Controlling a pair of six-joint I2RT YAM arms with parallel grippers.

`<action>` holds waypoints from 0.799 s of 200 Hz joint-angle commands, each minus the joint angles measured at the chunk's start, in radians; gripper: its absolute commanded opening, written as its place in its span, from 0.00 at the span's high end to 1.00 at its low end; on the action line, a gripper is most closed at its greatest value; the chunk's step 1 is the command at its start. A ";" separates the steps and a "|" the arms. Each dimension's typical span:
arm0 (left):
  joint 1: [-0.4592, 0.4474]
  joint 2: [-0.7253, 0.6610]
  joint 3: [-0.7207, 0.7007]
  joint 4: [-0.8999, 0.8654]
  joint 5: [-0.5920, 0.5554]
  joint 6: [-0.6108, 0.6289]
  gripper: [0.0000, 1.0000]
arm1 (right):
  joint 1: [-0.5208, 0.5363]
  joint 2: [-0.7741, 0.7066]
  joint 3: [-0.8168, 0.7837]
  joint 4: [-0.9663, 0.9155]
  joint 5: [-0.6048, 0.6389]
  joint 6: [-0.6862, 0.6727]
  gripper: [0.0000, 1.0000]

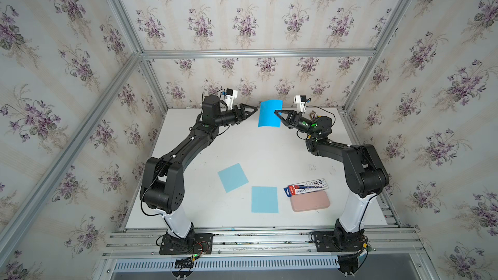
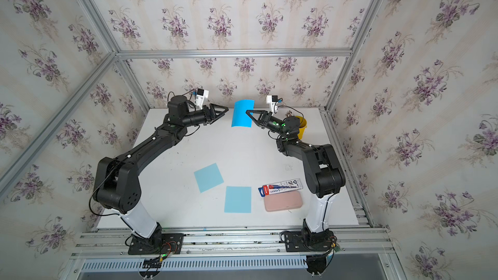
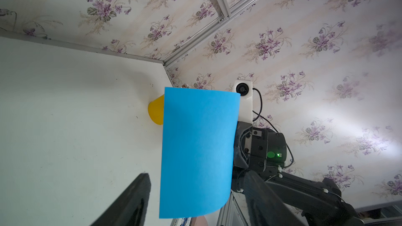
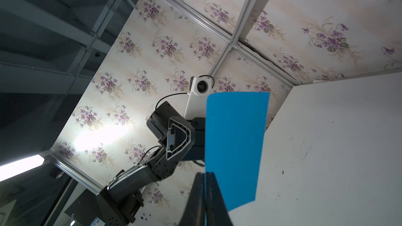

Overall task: Fold the square paper along the opposite sides
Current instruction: Pick up the paper from the center of the board.

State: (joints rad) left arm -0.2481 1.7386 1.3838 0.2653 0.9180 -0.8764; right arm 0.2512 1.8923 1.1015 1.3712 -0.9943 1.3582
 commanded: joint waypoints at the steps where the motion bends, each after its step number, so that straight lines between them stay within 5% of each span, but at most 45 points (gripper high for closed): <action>1: 0.032 0.009 0.039 -0.051 0.155 0.035 0.27 | -0.018 -0.015 0.036 0.049 -0.182 -0.032 1.00; 48: 0.035 0.009 0.030 -0.023 0.268 0.039 0.27 | -0.018 -0.089 0.076 -0.009 -0.296 -0.084 1.00; 101: -0.017 -0.038 0.011 0.017 0.311 0.047 0.28 | 0.017 -0.148 0.148 -0.538 -0.221 -0.443 1.00; 160: -0.023 -0.097 -0.013 -0.061 0.267 0.130 0.42 | 0.014 -0.166 0.178 -0.725 -0.169 -0.559 1.00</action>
State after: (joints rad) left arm -0.2699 1.6623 1.3781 0.2340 1.2037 -0.8070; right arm 0.2680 1.7451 1.2675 0.7712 -1.1942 0.9039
